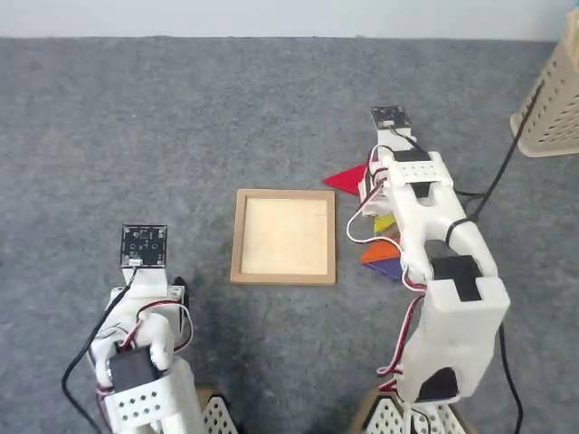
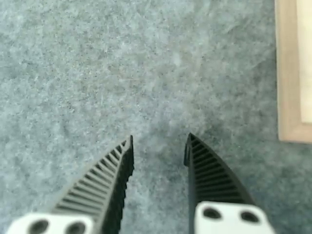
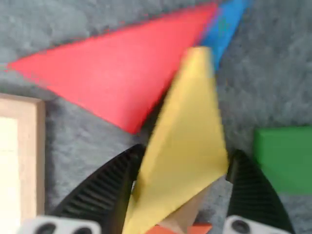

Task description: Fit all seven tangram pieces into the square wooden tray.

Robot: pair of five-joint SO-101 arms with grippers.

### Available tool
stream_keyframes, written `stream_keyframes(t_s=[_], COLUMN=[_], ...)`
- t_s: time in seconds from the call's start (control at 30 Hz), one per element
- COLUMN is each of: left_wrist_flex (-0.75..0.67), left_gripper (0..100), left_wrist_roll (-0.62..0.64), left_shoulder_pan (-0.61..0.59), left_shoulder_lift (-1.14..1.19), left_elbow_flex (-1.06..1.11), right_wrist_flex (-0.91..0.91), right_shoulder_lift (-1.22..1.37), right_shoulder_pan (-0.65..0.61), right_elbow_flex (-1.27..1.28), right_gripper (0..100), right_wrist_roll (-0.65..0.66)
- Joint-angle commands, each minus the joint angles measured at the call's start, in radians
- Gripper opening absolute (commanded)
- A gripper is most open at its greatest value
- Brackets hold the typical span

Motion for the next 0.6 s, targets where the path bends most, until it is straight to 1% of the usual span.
stream_keyframes(t_s=[0.0, 0.17, 0.33, 0.47, 0.57], left_wrist_flex=[0.003, 0.003, 0.003, 0.003, 0.003], left_gripper=[17, 17, 17, 17, 17], left_wrist_roll=[-0.006, -0.006, -0.006, -0.006, -0.006], left_shoulder_pan=[-0.002, -0.002, -0.002, -0.002, -0.002], left_shoulder_lift=[-0.008, -0.008, -0.008, -0.008, -0.008], left_elbow_flex=[-0.012, -0.012, -0.012, -0.012, -0.012], right_wrist_flex=[0.01, 0.012, 0.012, 0.013, 0.025], right_shoulder_lift=[-0.021, -0.022, -0.027, -0.077, -0.133], right_shoulder_pan=[0.01, 0.015, 0.015, 0.015, 0.015], right_elbow_flex=[-0.049, -0.049, -0.051, -0.043, -0.021], right_gripper=[18.0, 9.3, 4.4, 0.6, 0.6], right_wrist_roll=[-0.018, -0.018, -0.018, -0.018, -0.014])
